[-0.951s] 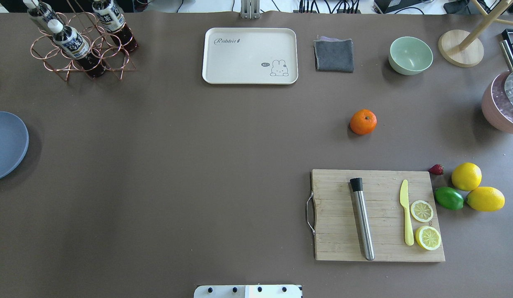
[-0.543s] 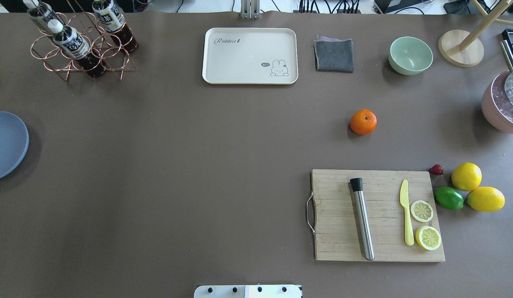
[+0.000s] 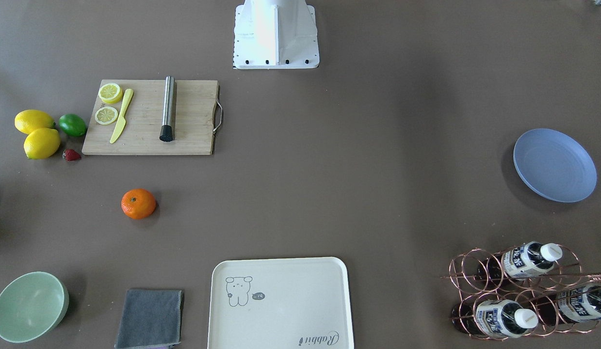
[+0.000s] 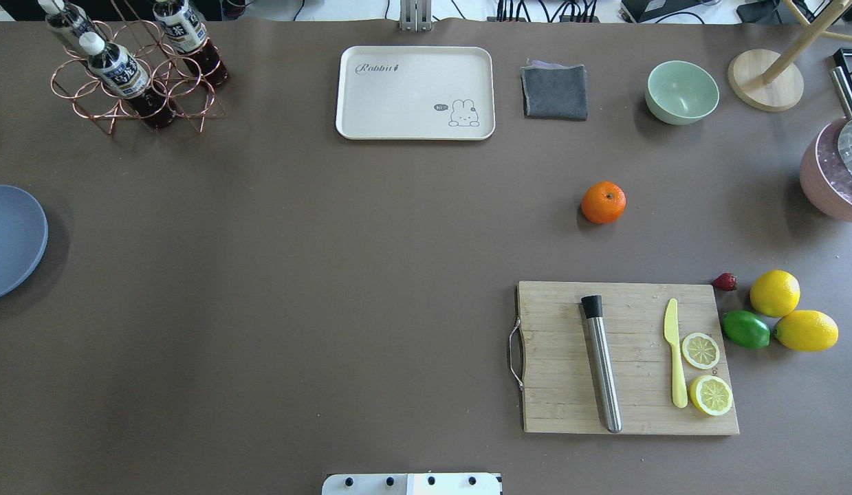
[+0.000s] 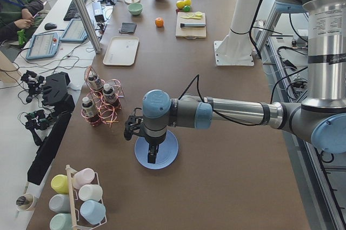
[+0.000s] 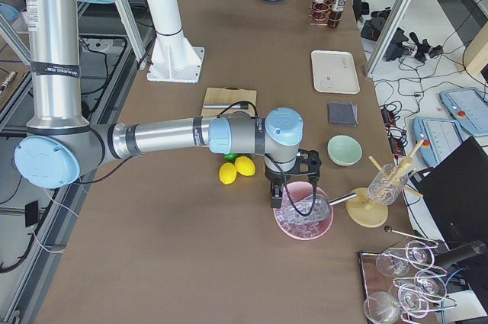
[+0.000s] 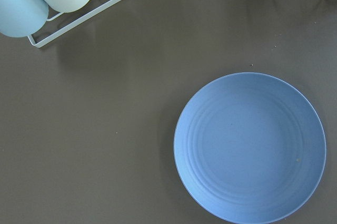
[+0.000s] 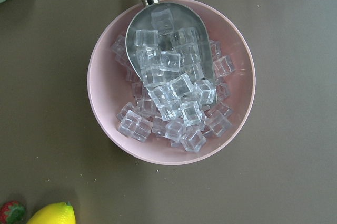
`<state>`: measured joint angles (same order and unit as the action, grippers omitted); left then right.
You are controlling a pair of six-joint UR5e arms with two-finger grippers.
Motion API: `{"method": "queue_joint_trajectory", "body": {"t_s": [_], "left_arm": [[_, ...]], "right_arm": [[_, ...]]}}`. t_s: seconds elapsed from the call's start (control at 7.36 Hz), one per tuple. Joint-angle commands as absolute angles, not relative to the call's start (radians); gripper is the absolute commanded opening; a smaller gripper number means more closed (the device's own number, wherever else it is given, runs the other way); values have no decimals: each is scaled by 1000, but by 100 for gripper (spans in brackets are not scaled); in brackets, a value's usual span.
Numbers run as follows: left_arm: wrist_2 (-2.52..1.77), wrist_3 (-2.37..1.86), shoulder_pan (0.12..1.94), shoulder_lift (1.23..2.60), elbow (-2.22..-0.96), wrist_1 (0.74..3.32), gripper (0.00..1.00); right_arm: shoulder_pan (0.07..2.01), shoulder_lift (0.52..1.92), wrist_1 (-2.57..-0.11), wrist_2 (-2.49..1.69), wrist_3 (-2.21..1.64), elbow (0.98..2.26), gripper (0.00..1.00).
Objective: Pick orange to plate
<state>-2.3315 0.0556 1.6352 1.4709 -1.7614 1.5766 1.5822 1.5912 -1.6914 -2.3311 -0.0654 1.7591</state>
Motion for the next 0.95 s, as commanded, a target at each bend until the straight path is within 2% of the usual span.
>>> {"method": "queue_joint_trajectory", "body": {"t_s": [0.0,0.68,0.81], "left_arm": [[-2332,55,1635,1480,-1758,1575,98],[-2385,51,1635,1531,-1756,1586,98],[-2373,35,1632,1535,-1717,1650,98]], "right_arm": [[1582,1592,-1692,-2332,-66,1756,100],[1580,1591,-1690,-2335,-67,1775,100],[1577,1586,-1690,-2336,-69,1775,100]]}}
